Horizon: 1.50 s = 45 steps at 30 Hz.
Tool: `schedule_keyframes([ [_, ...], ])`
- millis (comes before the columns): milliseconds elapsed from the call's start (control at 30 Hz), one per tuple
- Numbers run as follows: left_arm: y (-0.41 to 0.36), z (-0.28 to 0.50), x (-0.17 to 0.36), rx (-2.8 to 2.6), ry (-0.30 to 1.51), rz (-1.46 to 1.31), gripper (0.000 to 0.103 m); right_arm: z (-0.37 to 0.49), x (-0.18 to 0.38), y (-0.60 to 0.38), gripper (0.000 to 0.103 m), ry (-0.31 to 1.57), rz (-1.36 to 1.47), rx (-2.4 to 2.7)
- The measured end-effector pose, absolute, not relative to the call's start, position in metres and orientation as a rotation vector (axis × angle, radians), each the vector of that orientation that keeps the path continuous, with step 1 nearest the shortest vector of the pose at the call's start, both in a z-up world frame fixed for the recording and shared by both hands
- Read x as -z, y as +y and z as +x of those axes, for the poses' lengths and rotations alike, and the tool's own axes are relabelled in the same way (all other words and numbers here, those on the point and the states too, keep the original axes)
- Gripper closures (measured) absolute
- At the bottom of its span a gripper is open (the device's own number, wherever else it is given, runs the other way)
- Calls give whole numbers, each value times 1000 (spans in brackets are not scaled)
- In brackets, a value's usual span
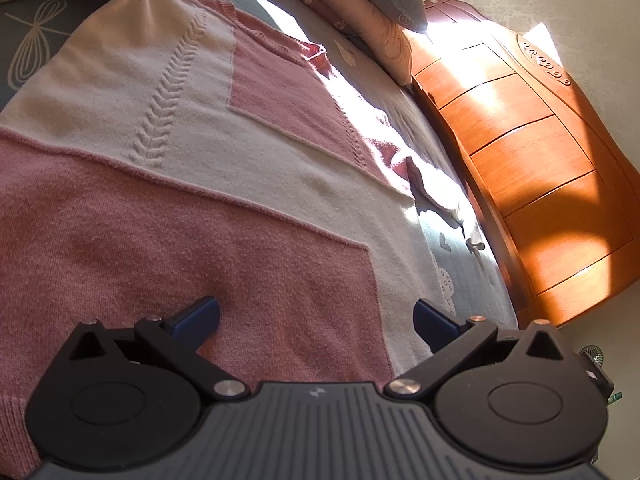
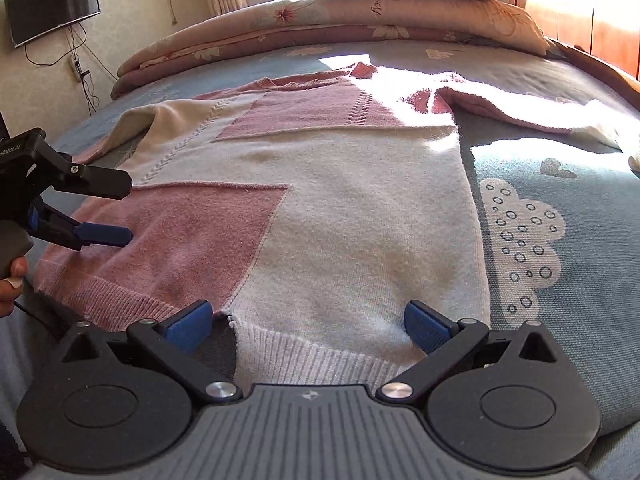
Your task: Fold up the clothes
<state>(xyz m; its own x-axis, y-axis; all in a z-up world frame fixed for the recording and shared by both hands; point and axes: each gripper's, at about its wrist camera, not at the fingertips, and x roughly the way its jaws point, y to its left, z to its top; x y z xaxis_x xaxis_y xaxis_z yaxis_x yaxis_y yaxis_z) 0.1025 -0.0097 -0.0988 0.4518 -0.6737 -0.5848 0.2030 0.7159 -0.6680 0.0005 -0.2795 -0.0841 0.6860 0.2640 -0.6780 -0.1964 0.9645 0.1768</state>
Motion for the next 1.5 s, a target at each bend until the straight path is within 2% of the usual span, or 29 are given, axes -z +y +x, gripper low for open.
schedule_keyframes([
  [200, -13, 102, 97, 573, 954, -536, 1, 14, 71, -281, 0, 770, 139, -270],
  [333, -15, 101, 96, 559, 953, -528, 1, 39, 59, -284, 0, 677, 115, -305],
  [533, -5, 112, 90, 520, 1025, -603, 1, 69, 82, -283, 0, 735, 58, -257],
  [733, -10, 167, 48, 431, 959, -416, 1, 47, 101, -279, 0, 597, 9, -248],
  [867, -15, 226, 41, 354, 931, -340, 1, 44, 104, -281, 0, 555, 13, -249],
  [1100, 11, 308, 77, 219, 923, -477, 1, 42, 105, -284, 0, 541, 16, -268],
  [1367, 56, 332, 88, 46, 869, -570, 1, 43, 106, -281, 0, 542, -20, -267],
  [1500, 42, 332, 75, 115, 892, -564, 1, 43, 106, -280, 0, 542, -27, -265],
])
